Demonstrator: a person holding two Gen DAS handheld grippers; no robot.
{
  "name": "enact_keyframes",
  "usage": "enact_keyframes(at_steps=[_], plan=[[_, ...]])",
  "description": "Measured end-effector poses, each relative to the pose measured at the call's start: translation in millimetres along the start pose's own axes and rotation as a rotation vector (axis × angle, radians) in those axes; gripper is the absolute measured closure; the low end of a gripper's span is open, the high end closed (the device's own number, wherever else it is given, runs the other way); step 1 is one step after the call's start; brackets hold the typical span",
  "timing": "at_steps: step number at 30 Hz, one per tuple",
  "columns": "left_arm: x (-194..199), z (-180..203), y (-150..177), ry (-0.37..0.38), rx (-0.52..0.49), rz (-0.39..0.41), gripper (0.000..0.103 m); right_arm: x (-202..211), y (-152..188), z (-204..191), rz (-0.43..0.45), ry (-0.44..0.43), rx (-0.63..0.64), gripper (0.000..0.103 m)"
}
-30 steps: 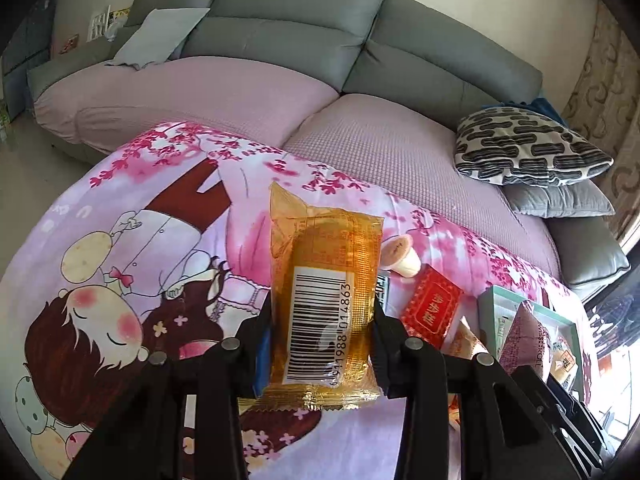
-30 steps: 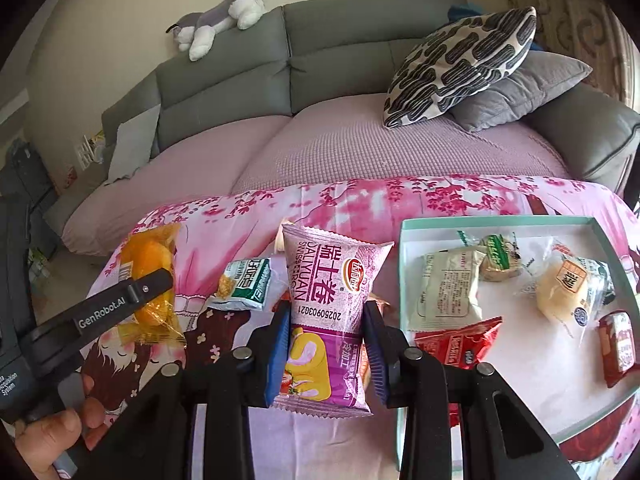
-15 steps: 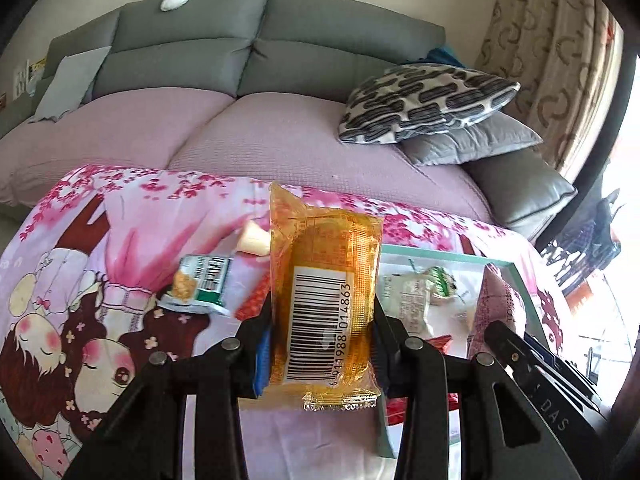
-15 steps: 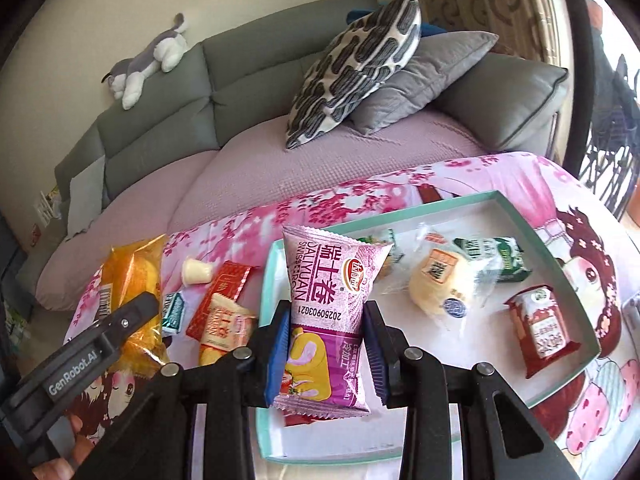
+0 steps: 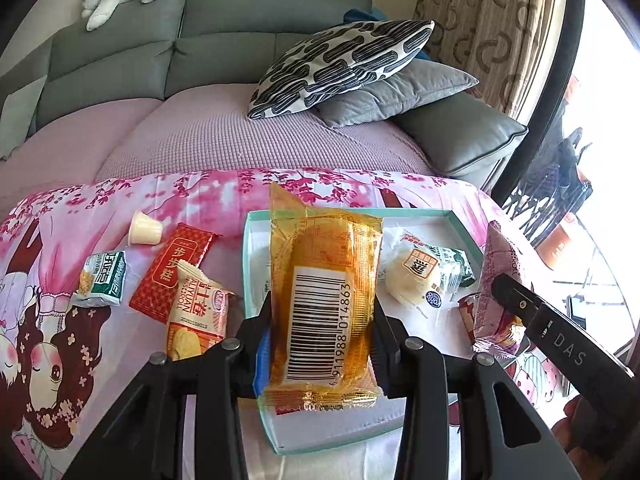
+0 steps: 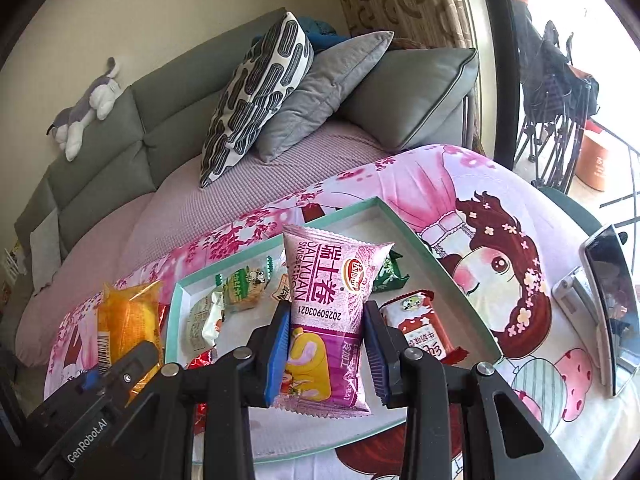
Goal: Organize snacks
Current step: 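Carry the orange bar pack and purple Dalyuan pack over the tray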
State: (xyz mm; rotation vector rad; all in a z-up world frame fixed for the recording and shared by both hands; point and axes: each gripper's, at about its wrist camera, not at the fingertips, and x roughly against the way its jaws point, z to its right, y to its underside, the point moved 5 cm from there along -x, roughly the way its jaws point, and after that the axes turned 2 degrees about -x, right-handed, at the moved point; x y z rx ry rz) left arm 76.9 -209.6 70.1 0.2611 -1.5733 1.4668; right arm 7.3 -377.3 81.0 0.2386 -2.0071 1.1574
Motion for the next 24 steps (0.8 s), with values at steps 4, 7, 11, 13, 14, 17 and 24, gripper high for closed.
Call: enact_keyframes(at_steps=[4, 7, 11, 13, 14, 17, 24], plan=[[-3, 15, 4, 0.009, -0.022, -0.010, 0.061, 2, 0, 8, -0.001, -0.003, -0.001, 0.065], [-4, 25, 7, 0.016, -0.037, -0.015, 0.061, 1, -1, 12, -0.003, 0.001, 0.001, 0.065], [-10, 33, 11, 0.015, -0.045, -0.033, 0.061, -2, -1, 17, -0.011, 0.011, 0.006, 0.065], [-13, 35, 13, 0.011, -0.048, -0.043, 0.061, -5, 0, 18, -0.020, 0.023, 0.020, 0.065], [-14, 37, 14, 0.011, -0.050, -0.048, 0.061, -7, 1, 18, -0.026, 0.027, 0.027, 0.065], [-18, 40, 16, 0.011, -0.054, -0.056, 0.061, -13, 5, 17, -0.045, 0.024, 0.044, 0.065], [-24, 41, 15, -0.002, -0.057, -0.065, 0.061, -22, 10, 16, -0.076, 0.026, 0.059, 0.065]])
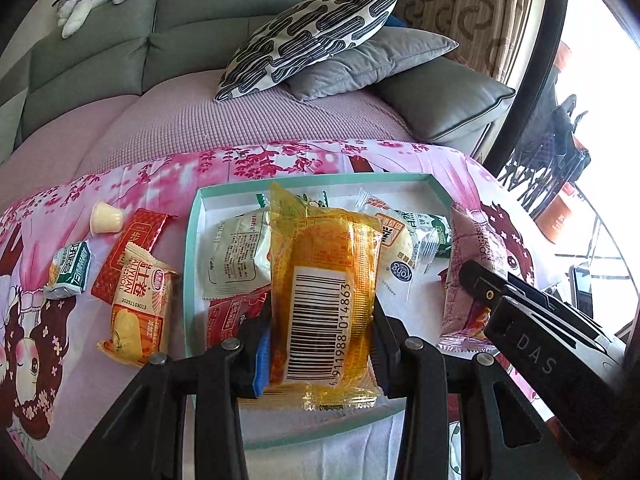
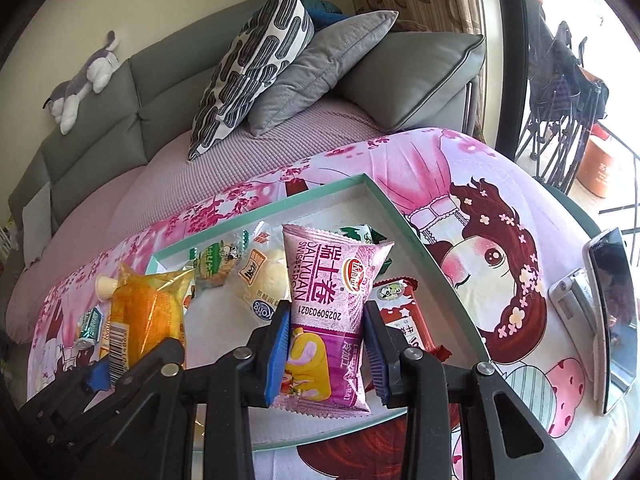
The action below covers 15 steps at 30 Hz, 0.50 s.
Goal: Organize snacks
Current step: 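Carry the orange bar pack and purple Dalyuan pack over the tray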
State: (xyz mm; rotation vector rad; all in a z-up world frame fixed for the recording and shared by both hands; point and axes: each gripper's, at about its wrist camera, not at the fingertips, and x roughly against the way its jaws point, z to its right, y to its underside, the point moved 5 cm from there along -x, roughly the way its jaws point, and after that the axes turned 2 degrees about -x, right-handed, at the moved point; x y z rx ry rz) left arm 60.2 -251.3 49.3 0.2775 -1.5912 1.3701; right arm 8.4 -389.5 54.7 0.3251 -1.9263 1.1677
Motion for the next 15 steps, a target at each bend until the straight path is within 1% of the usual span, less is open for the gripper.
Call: enact_keyframes(at_steps=[9, 15], plan=[[-5, 1, -6, -0.001, 0.010, -0.001, 0.061, -12, 3, 5, -0.039, 0.020, -0.003, 0.065], [-17, 3, -5, 0.009, 0.004, -0.026, 0.061, -25, 10, 5, -0.082, 0.023, 0.003, 0.065]])
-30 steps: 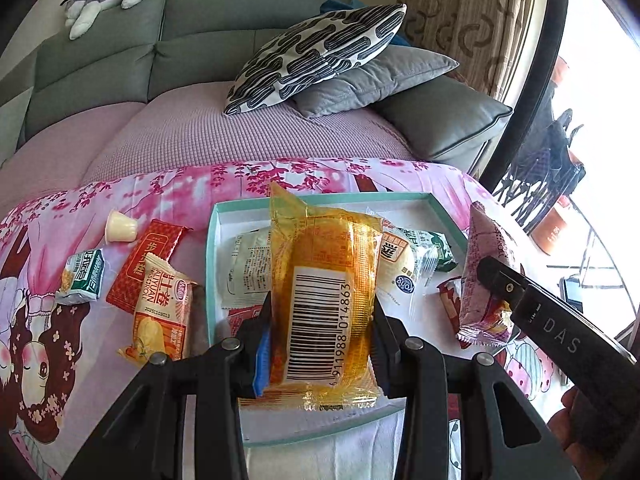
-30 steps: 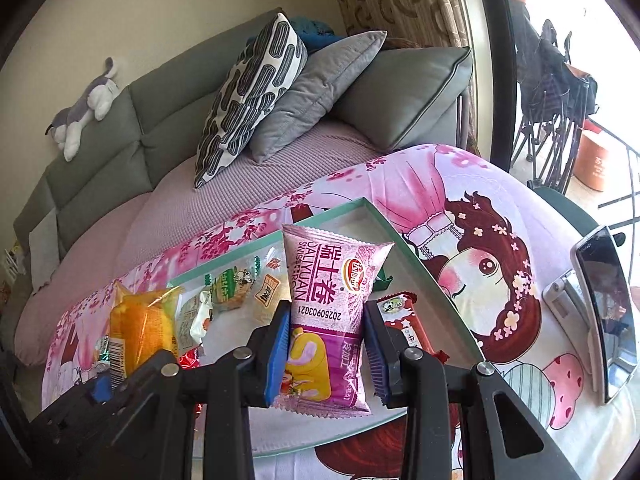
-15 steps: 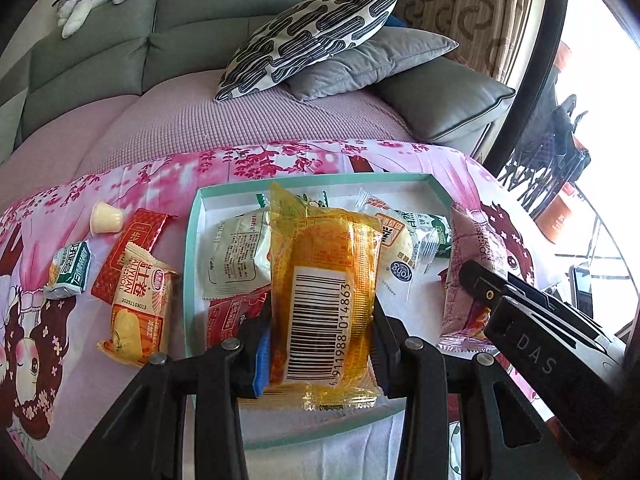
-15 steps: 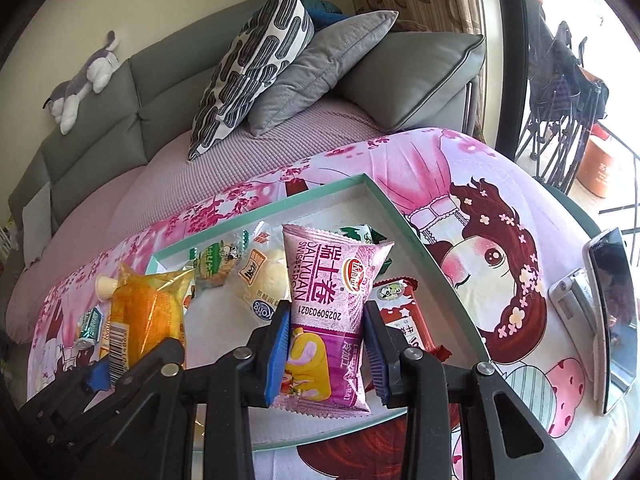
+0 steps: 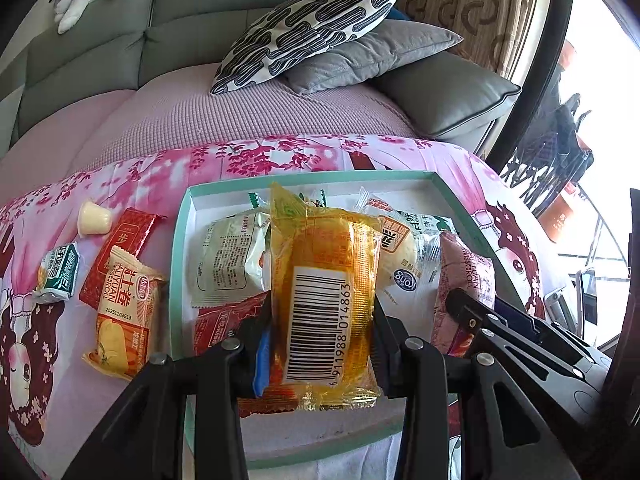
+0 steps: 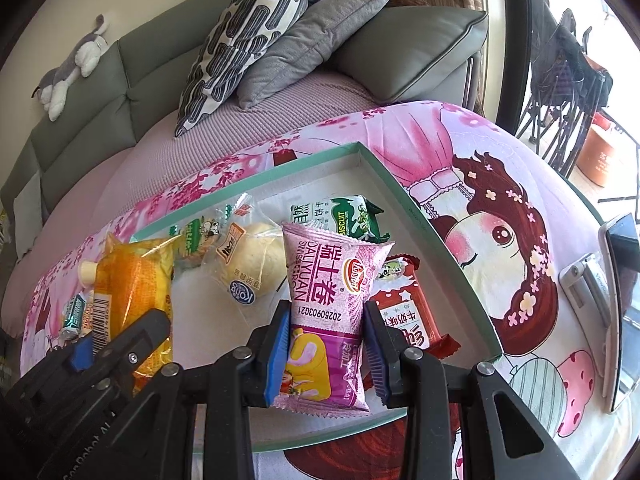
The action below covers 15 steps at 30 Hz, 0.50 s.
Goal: Organize snacks
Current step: 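Carry the orange bar pack and purple Dalyuan pack over the tray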
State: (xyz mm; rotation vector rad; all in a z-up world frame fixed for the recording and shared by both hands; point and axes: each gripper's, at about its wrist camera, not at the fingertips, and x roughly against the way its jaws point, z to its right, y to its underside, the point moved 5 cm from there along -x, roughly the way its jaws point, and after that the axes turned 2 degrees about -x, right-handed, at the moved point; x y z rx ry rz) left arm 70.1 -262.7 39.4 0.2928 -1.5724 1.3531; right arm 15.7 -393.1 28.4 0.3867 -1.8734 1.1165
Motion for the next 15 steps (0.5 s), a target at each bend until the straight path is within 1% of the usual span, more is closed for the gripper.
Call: enact_keyframes(at_steps=[8, 15], plan=[[-10.4, -0.4, 4.2, -0.002, -0.002, -0.029, 0.061, -1.9, 0.3, -1.9, -0.009, -0.003, 0.010, 0.065], [-10.3, -5.1, 3.3, -0.004, 0.009, -0.029, 0.061, -3.9, 1.4, -7.2, -0.021, -0.011, 0.032, 0.065]])
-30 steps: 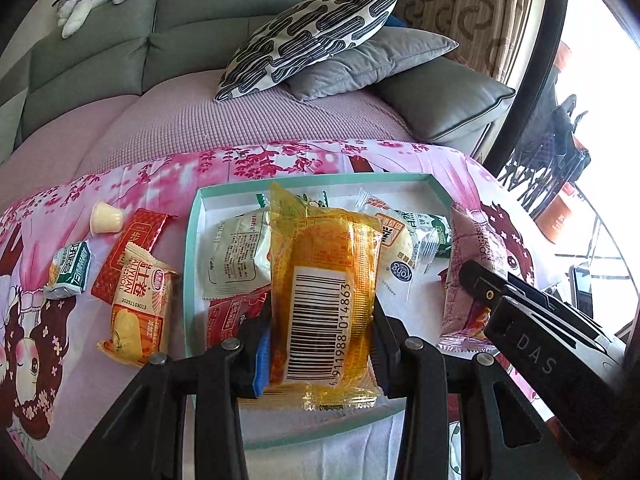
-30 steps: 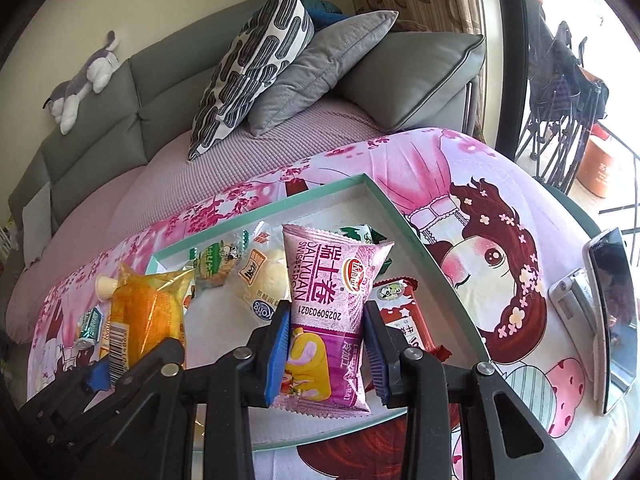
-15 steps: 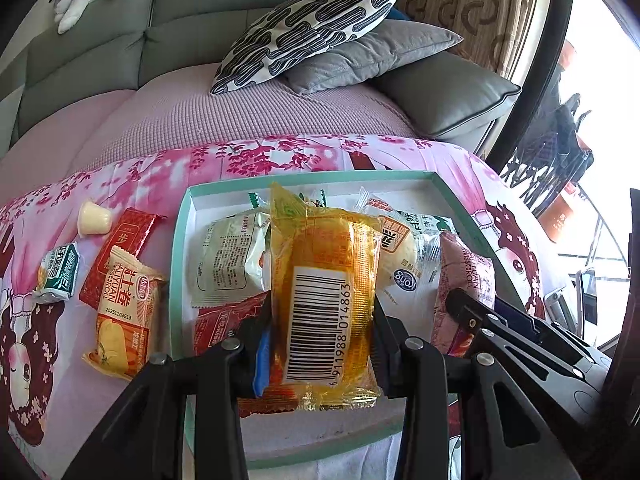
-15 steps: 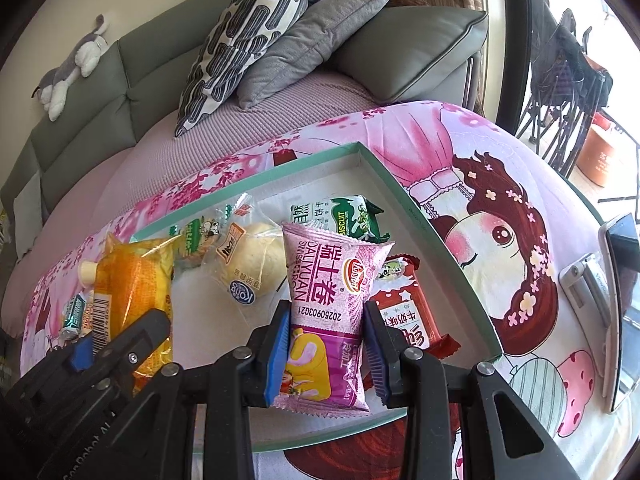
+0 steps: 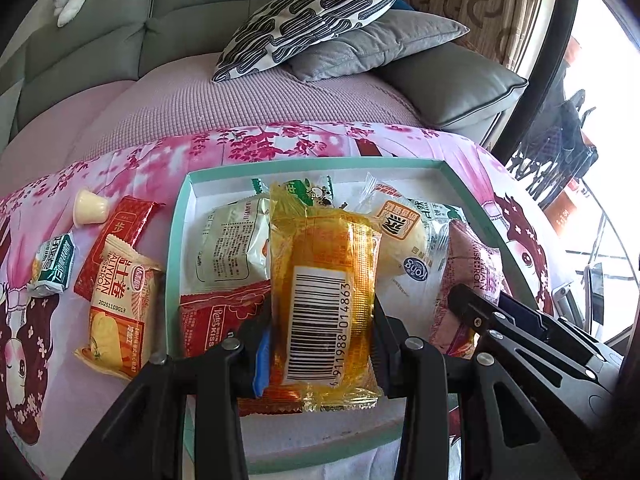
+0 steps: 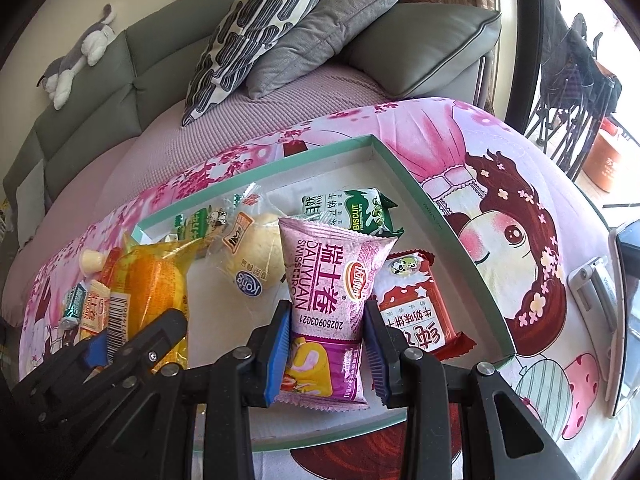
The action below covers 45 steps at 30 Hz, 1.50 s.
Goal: Organize snacks
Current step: 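Carry the orange bar pack and purple Dalyuan pack over the tray, then open left tool to drop orange pack while right tool releases purple pack in tray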
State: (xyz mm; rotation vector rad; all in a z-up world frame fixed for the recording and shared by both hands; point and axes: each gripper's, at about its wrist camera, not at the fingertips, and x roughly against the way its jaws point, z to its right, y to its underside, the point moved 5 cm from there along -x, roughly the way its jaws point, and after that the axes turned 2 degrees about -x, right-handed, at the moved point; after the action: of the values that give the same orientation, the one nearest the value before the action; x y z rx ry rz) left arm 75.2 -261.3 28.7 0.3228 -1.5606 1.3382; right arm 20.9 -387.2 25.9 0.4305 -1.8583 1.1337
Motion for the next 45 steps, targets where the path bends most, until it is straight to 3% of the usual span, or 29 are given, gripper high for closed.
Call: enact_keyframes(at_steps=[18, 30, 45], plan=[[-2, 2, 1, -0.001, -0.004, -0.014, 0.061, -4, 1, 3, -0.017, 0.017, -0.003, 0.064], [15, 2, -5, 0.011, 0.014, 0.019, 0.048, 10, -3, 5, 0.022, 0.011, -0.001, 0.056], [34, -9, -9, -0.027, 0.035, 0.059, 0.048, 21, -7, 14, 0.050, 0.001, -0.022, 0.056]])
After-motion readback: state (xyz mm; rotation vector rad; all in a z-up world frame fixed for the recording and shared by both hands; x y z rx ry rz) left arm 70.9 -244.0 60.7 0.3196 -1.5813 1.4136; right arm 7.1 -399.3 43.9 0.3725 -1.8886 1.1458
